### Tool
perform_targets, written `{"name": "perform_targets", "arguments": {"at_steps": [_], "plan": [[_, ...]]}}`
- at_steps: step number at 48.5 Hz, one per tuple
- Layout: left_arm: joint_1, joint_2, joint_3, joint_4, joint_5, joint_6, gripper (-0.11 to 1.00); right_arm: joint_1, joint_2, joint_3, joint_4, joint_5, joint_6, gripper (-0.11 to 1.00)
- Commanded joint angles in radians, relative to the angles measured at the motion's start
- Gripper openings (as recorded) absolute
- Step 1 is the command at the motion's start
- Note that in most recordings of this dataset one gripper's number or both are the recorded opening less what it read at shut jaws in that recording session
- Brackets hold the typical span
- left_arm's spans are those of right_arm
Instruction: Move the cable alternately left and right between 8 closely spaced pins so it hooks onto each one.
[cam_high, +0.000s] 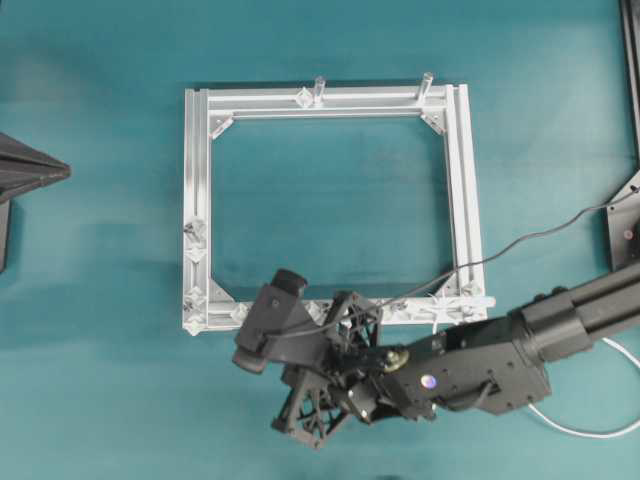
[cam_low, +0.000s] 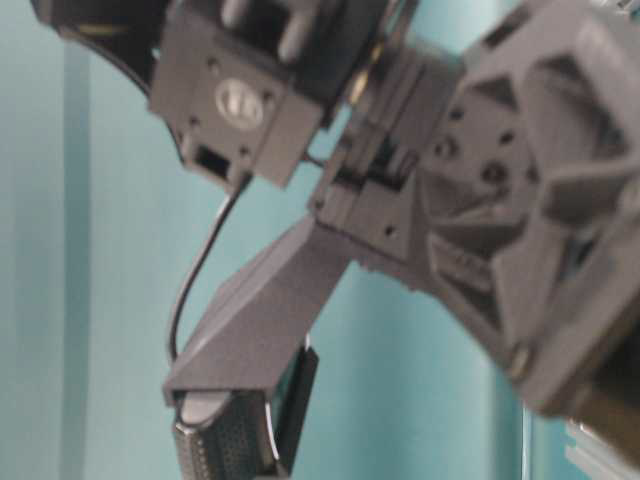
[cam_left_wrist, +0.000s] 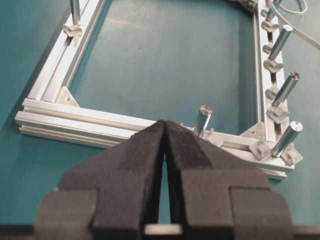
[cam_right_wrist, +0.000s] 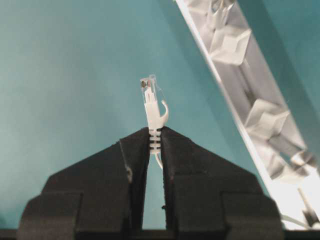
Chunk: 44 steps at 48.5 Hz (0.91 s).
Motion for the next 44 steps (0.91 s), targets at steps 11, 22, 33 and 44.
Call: {"name": "perform_targets", "arguments": {"at_steps": [11, 22, 33, 44], "plan": [[0.003, 0.008, -0.012, 0.000, -0.003, -0.005, 0.00, -0.031, -0.021, -0.025, -0.021, 0.002, -0.005, 0.09], [0.003, 0.008, -0.011, 0.000, -0.003, -0.005, 0.00, -0.046, -0.023, -0.021, -0.023, 0.002, -0.008, 0.09], [0.003, 0.008, -0.011, 0.000, -0.003, -0.005, 0.00, -0.061, -0.021, -0.014, -0.023, 0.002, -0.011, 0.09], [0.003, 0.008, -0.011, 0.000, -0.003, -0.005, 0.00, -0.069, -0.021, -0.006, -0.023, 0.002, -0.011, 0.09]]}}
